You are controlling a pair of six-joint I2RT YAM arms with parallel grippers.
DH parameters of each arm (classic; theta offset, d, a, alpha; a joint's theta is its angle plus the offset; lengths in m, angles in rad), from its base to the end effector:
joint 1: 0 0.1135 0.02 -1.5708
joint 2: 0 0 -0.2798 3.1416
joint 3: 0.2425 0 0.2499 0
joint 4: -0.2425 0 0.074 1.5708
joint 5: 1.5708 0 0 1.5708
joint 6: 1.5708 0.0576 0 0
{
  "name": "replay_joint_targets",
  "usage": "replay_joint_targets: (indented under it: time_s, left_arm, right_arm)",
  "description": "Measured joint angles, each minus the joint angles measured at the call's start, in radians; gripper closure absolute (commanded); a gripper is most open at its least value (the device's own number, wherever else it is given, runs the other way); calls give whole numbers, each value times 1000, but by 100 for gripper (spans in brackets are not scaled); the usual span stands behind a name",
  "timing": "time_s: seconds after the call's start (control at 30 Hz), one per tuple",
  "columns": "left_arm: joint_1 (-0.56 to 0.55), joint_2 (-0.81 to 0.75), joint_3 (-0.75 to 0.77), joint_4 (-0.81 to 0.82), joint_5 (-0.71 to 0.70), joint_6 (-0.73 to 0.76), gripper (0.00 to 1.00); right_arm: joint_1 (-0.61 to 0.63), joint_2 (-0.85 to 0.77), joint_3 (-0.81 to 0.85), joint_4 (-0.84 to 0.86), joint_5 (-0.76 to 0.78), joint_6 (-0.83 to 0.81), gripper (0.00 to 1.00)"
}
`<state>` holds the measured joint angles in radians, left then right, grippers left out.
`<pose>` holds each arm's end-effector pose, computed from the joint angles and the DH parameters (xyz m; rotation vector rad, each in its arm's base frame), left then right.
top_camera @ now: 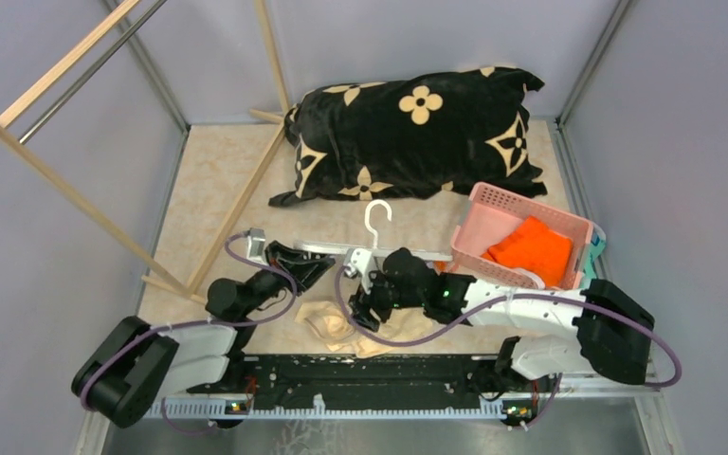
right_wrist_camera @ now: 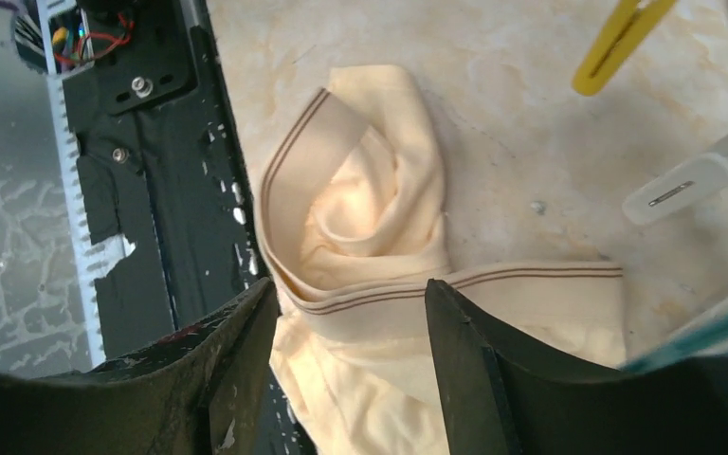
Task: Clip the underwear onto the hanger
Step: Clamp the underwear onto the hanger.
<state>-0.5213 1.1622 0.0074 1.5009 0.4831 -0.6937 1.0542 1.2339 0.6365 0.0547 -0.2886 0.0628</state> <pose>0.1422 -0.1125 0.2150 0.3444 1.3425 -1.3274 0.1203 0.2450 0.2240 -1.2250 1.8796 0.9447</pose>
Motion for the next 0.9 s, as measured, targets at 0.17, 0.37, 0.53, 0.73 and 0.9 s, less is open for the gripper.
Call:
replay_joint_targets:
  time_s: [0.17, 0.37, 0.53, 0.73, 0.9]
  left_arm:
    - [0, -148, 0, -106, -97, 68, 100]
    - [0, -304, 0, -297, -200, 128, 100]
    - [0, -352, 0, -375, -235, 149, 100]
    - [0, -353, 0, -396, -241, 149, 100]
    - [0, -353, 0, -396, -241, 148, 100]
  right_arm:
    - [143, 36, 40, -43, 143, -74, 38]
    - [304, 168, 107, 0, 382, -163, 32]
    - [417, 347, 208, 19, 542, -208, 31]
    - [456, 477, 308, 18, 669, -220, 31]
    - [460, 497, 319, -11, 722, -219, 31]
